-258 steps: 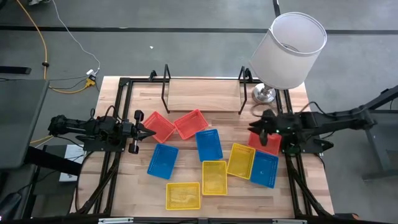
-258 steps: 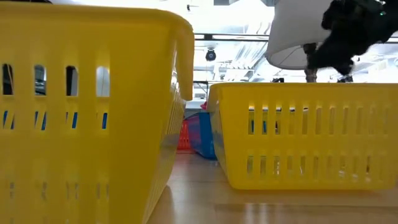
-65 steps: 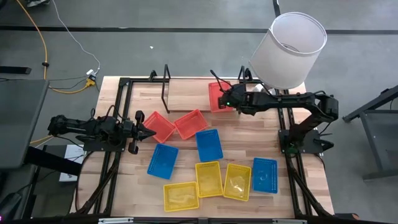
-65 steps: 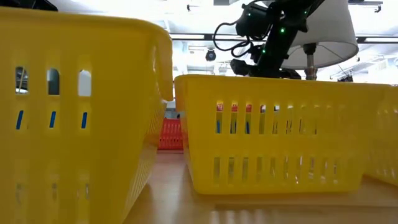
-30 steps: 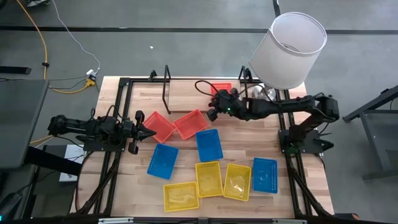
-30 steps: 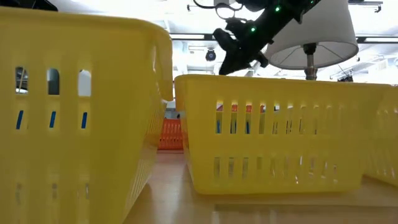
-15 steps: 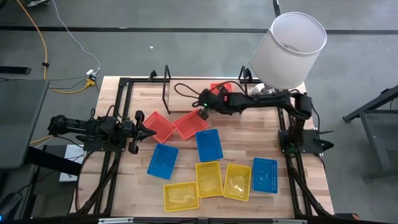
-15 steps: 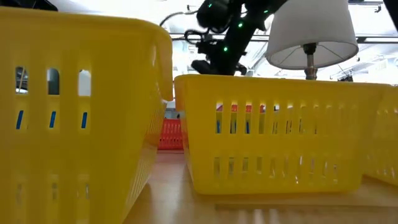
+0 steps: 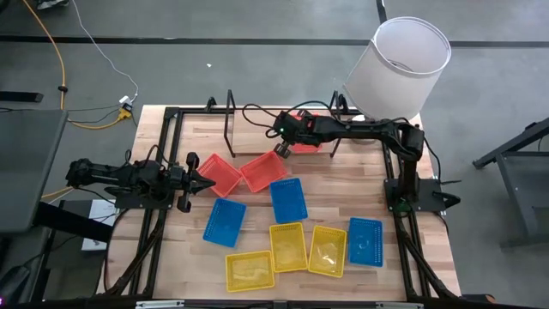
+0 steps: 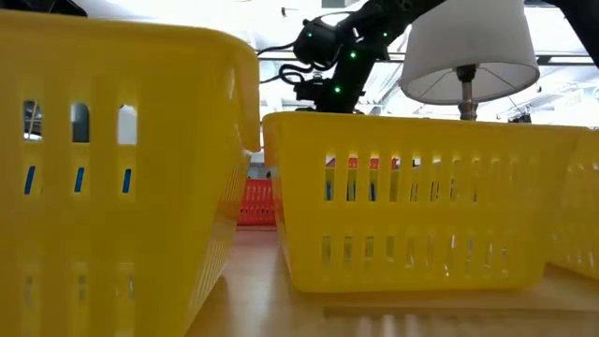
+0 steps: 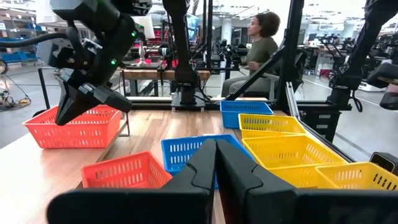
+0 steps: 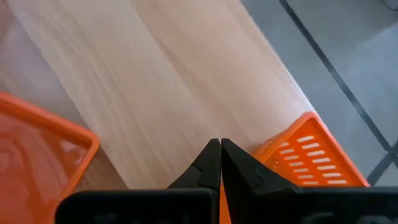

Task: Stack baskets on shelf by color
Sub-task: Put the right orange bin on the shelf, then stack the right orange bin on top of the other orange bin on the shelf

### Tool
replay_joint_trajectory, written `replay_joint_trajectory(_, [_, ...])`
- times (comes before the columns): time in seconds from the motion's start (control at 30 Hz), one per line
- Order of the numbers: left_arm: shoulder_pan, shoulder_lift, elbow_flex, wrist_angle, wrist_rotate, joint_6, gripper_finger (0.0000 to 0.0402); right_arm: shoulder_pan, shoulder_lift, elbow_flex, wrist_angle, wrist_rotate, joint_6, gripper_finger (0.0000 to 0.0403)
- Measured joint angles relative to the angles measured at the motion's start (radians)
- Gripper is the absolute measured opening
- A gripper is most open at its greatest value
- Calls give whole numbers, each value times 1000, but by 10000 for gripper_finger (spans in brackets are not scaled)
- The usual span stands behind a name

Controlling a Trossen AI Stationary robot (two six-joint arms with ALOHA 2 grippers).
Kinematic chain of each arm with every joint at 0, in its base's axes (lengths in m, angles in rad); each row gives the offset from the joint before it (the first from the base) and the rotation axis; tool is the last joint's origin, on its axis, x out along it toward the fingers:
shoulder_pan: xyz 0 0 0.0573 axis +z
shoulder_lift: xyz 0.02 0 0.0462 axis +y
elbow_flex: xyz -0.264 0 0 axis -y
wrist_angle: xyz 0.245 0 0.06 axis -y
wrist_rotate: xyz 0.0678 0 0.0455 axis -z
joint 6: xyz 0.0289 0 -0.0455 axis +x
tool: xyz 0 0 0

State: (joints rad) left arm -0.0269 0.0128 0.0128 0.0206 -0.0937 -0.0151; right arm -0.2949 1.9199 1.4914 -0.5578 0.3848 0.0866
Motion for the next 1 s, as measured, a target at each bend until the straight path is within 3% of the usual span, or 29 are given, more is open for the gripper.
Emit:
replay_joint_trajectory(0.53, [0,0,0,0,0,0,3,-62,32,-1,-16,-16,-12,0])
replay_joint_trajectory(0.73, [0,0,0,2,-8,0,3,-65,35,-2,-25,71,-22,0])
replay_joint_trajectory(1.0, [0,0,0,5,-22,0,3,-53,-4,-1,-22,76,-86,0])
